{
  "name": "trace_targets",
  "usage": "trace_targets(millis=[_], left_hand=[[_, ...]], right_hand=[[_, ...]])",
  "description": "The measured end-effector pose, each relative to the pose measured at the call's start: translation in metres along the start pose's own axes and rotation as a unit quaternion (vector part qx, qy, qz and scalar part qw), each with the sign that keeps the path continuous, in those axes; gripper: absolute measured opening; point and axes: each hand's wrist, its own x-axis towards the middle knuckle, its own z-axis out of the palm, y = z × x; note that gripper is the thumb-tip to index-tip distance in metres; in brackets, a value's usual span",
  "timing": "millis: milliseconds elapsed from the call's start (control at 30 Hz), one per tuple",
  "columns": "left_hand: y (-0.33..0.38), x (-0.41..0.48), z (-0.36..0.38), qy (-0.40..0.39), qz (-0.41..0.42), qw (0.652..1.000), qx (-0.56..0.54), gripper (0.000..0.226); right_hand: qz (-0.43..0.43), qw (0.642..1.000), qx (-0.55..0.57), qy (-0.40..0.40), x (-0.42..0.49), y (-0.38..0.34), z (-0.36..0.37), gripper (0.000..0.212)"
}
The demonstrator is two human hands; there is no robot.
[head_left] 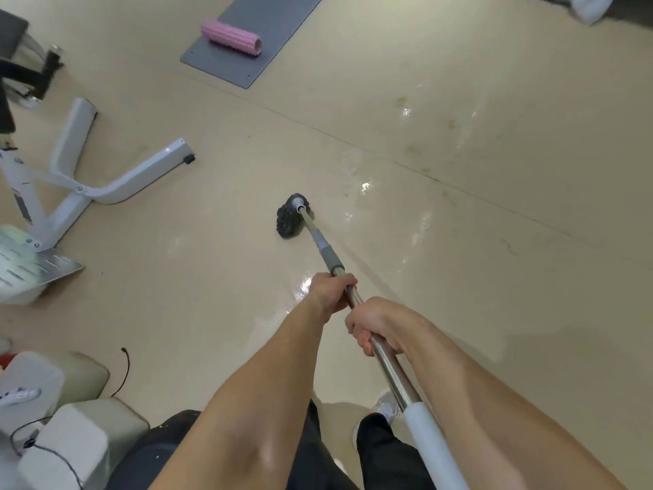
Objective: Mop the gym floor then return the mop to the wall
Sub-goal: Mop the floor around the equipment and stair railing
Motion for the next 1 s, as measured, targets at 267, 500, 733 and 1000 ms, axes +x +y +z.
trace_targets(millis=[267, 500, 733, 1000], left_hand=[[0.036, -0.062, 0.159, -0.067, 0.072, 0.992, 0.084, 0.021], [0.027, -0.064, 0.282, -0.152, 0.072, 0.976, 0.137, 0.019], [0.011, -0.020, 0.355, -0.226, 0.012, 0.954, 0.195, 0.025], [-0.009, 0.068, 0.394, -0.257, -0.157, 0.932, 0.200, 0.022]], right_hand=[[-0.051, 0.989, 0.127, 0.053, -0.077, 0.069, -0.119, 0.020], [-0.024, 0.972, 0.213, 0.095, -0.089, 0.133, -0.204, 0.023], [0.022, 0.936, 0.338, 0.096, -0.063, 0.169, -0.258, 0.027], [0.141, 0.939, 0.308, 0.064, 0.002, 0.168, -0.306, 0.016]])
